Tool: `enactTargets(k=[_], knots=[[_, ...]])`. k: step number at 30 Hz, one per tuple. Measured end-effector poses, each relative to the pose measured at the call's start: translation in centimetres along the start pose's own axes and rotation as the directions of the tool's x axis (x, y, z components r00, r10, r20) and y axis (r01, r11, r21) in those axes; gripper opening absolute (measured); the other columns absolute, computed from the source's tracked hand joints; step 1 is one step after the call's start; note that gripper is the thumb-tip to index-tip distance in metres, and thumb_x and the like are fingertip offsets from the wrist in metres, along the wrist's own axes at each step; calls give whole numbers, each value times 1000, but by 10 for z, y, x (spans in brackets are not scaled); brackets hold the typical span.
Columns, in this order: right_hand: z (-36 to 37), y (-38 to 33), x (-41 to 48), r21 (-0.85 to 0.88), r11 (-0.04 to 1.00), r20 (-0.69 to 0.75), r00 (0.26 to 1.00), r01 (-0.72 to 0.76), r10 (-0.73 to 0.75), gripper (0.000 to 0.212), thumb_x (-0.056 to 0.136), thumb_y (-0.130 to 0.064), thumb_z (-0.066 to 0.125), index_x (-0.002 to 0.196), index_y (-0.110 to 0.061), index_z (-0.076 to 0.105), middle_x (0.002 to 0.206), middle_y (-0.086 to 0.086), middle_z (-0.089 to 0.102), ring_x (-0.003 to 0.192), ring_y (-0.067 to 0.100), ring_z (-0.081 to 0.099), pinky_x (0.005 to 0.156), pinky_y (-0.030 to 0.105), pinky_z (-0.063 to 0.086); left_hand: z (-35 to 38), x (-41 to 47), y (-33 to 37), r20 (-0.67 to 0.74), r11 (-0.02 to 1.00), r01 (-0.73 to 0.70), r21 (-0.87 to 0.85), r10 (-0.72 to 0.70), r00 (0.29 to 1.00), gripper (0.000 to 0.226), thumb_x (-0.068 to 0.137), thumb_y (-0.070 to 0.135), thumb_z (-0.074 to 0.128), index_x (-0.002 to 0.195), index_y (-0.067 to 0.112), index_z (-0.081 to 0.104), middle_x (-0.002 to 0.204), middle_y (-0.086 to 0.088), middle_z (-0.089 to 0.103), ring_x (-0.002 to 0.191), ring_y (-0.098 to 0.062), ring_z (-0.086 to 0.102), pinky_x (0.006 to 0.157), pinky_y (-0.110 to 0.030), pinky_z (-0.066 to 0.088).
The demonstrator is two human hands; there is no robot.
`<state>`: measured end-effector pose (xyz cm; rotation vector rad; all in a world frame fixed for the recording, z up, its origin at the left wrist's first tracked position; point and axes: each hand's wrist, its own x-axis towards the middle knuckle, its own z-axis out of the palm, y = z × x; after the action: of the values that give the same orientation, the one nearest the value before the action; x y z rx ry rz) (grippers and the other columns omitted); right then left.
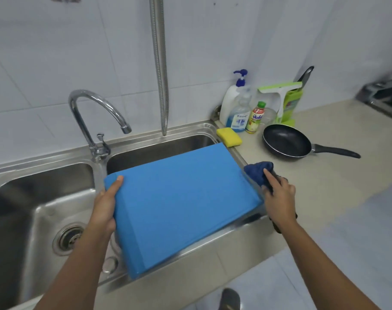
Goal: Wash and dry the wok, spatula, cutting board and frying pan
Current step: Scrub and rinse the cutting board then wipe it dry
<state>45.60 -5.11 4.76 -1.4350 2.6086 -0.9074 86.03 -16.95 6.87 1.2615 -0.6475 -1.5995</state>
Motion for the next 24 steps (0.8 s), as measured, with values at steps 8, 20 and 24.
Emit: enactTargets(k=[8,20,24], knots=[[-22,109,95,-118,991,243,965,-70,97,49,94,-17,56,142,-22,47,135,18,52,121,40,43,99,42,37,85,6,-36,-32,1000,-13,-18,12,999,52,84,40,71,127,12,61,117,-10,70,107,-30,67,91,-47,53],[-40,118,109,408,820,366,895,-401,256,36,94,-11,50,127,-20,61,120,-6,58,122,22,50,96,28,37,154,2,-43,-21,999,-47,25,47,999,45,86,37,70,125,16,61,113,-6,72,97,-23,71,76,-38,58],[-50,105,108,424,832,319,919,-358,233,34,98,-34,48,126,-21,62,129,-5,59,124,20,48,110,38,34,186,12,-33,92,997,-29,67,23,995,39,88,36,68,121,16,62,105,-5,75,88,-21,73,68,-35,60]])
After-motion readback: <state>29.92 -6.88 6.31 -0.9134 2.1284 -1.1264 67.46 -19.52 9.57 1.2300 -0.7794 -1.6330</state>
